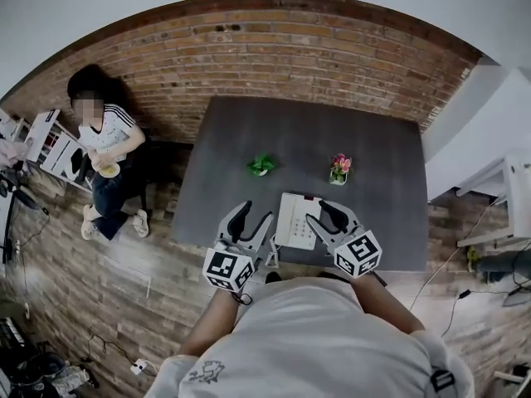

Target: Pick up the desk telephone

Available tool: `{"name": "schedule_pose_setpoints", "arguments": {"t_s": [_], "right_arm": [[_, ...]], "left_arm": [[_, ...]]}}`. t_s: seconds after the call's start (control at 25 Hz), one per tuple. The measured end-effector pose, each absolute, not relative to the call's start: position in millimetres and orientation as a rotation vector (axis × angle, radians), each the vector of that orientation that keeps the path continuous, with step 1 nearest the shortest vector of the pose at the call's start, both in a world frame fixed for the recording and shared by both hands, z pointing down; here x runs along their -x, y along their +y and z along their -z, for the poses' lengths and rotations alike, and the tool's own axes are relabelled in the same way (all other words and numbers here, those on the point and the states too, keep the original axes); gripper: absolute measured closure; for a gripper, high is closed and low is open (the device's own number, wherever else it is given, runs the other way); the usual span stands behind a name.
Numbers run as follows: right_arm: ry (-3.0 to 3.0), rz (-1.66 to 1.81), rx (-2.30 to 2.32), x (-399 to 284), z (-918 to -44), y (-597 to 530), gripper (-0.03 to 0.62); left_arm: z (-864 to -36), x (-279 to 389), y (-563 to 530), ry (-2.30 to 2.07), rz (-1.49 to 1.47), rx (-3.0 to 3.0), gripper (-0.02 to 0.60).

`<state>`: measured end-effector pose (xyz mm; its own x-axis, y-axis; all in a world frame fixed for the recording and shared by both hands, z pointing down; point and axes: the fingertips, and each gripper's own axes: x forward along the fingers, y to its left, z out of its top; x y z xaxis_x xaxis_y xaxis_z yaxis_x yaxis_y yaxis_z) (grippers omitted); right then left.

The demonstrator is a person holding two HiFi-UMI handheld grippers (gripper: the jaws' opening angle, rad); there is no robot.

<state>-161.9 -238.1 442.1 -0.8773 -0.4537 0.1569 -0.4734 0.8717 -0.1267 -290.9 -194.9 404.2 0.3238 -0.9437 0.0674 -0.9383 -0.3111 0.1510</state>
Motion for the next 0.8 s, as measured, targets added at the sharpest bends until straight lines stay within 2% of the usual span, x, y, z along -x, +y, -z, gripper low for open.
{"name": "schedule_pose_setpoints", "arguments": {"t_s": [0.44, 0.8], "right_arm": [[-2.775, -0.336, -1.049, 146, -469, -228, 0.399], [-2.674, -0.501, -1.052, 121, -524, -233, 0.399]], "left_arm": [[-434, 291, -210, -1.424, -0.01, -2.545, 0.342], [-495, 268, -218, -1.266, -0.12, -2.478, 0.341]]}}
